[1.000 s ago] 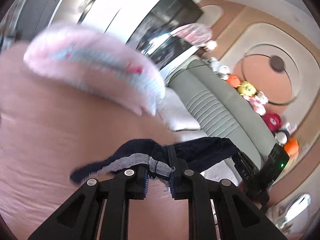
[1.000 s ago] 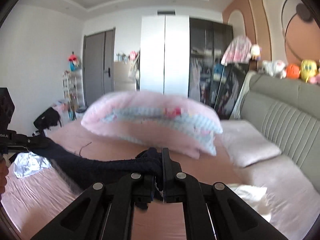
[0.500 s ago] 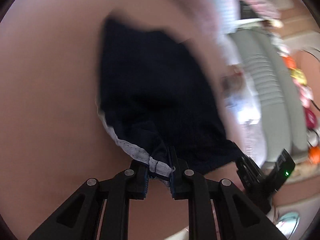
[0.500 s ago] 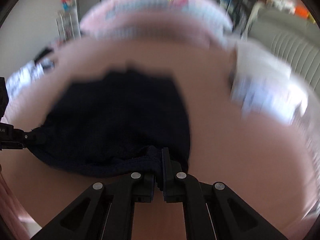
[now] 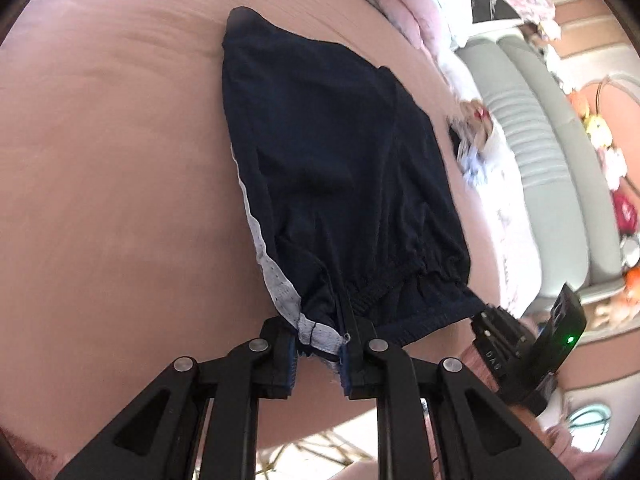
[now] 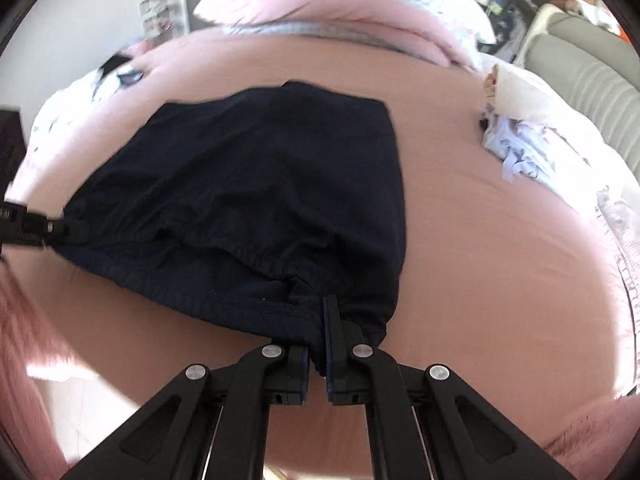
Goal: Fold clothes
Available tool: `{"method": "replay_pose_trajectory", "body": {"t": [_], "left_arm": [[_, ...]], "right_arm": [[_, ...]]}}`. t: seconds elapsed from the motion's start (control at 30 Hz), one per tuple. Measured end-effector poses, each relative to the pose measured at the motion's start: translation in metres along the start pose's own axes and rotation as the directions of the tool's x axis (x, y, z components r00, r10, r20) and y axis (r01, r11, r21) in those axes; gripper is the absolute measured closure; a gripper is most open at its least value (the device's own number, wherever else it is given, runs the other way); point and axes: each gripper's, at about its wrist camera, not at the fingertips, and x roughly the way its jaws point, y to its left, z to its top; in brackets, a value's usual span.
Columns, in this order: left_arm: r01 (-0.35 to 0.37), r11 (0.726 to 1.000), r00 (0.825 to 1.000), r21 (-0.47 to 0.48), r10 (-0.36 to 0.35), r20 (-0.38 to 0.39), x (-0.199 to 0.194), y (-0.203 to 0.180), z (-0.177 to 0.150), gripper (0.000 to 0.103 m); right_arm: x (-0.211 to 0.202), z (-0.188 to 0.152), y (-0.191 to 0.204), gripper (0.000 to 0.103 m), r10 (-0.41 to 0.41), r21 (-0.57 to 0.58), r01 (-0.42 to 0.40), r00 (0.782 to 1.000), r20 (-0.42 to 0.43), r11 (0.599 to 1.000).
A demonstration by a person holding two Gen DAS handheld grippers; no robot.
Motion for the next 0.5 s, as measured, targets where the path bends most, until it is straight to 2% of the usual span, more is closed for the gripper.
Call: {"method": "replay_pose_trajectory", "body": {"t": [0.03,0.13,0.17,0.23,0.3,0.37,0.43,0.5], "left_arm": [[-0.018,1.000,1.000,0.001,0.018,-0.003,0.003,0.000,-0.003,0.088],[0.024,0.997,1.000,-0.066,-0.024,0.000,-0.002,0.008,-0.011,0.088],[0.015,0.997,1.000,-0.069,-0.014,0.013,-0.010,0.007,-0.016,0.087],[-0.016,0.998,0.999,-0.065,0.019,0.045,-0.031,0.004,-0.025,0.081],[-0.088,0.996,0.992,-0.022,0.089,0.084,-0.048,-0.003,-0.030,0.081],[-0.155,0.987,0.981,0.038,0.149,0.124,-0.061,-0.018,-0.027,0.081],[-0.146,0.981,0.982,0.129,0.128,0.138,-0.055,-0.033,-0.017,0.081],[-0.128,0.967,0.985,0.222,0.097,0.146,-0.048,-0.048,-0.007,0.081]], "right_arm": [[0.002,-0.006,0.006,0.098,-0.001,-0.047,-0.001,1.000,-0.030,0.999],[-0.005,-0.012,0.014,0.091,-0.015,-0.134,0.009,0.999,-0.040,0.991],[-0.011,-0.012,0.010,0.088,0.000,-0.132,-0.005,0.999,-0.040,0.991],[-0.029,-0.014,-0.012,0.087,0.070,-0.044,-0.071,0.997,-0.022,0.996],[-0.047,-0.012,-0.040,0.081,0.118,0.053,-0.119,0.993,0.013,0.991],[-0.050,-0.003,-0.064,0.081,0.125,0.125,-0.126,0.992,0.021,0.984],[-0.045,0.012,-0.081,0.081,0.120,0.175,-0.120,0.993,0.013,0.977],[-0.033,0.030,-0.084,0.081,0.159,0.178,-0.164,0.986,0.043,0.970]]}}
